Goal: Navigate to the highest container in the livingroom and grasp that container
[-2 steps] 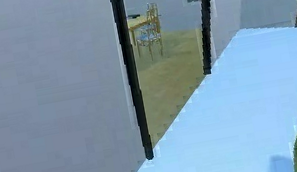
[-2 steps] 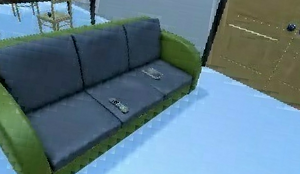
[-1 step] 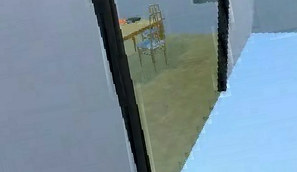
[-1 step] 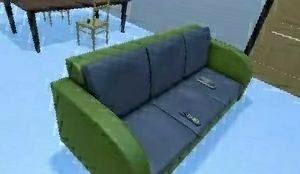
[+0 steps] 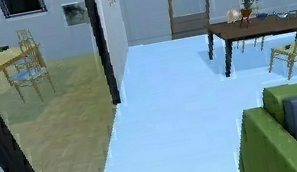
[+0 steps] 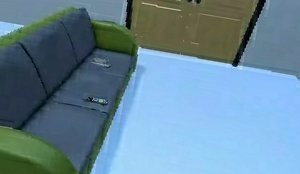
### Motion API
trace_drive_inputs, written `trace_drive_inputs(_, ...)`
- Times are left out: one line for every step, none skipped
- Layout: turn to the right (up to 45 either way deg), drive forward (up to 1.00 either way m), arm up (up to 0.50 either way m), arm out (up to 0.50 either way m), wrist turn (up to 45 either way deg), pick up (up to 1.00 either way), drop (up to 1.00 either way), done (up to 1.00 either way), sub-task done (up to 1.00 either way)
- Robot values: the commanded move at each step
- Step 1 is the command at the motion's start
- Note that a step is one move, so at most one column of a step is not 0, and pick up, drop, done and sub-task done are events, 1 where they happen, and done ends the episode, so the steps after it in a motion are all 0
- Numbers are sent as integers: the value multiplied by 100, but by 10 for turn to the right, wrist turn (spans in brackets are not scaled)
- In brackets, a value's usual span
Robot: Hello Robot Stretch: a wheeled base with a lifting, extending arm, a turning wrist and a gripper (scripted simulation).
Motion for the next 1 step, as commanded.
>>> trace_drive_inputs(0,100,0,0,0,0,0,0,0)
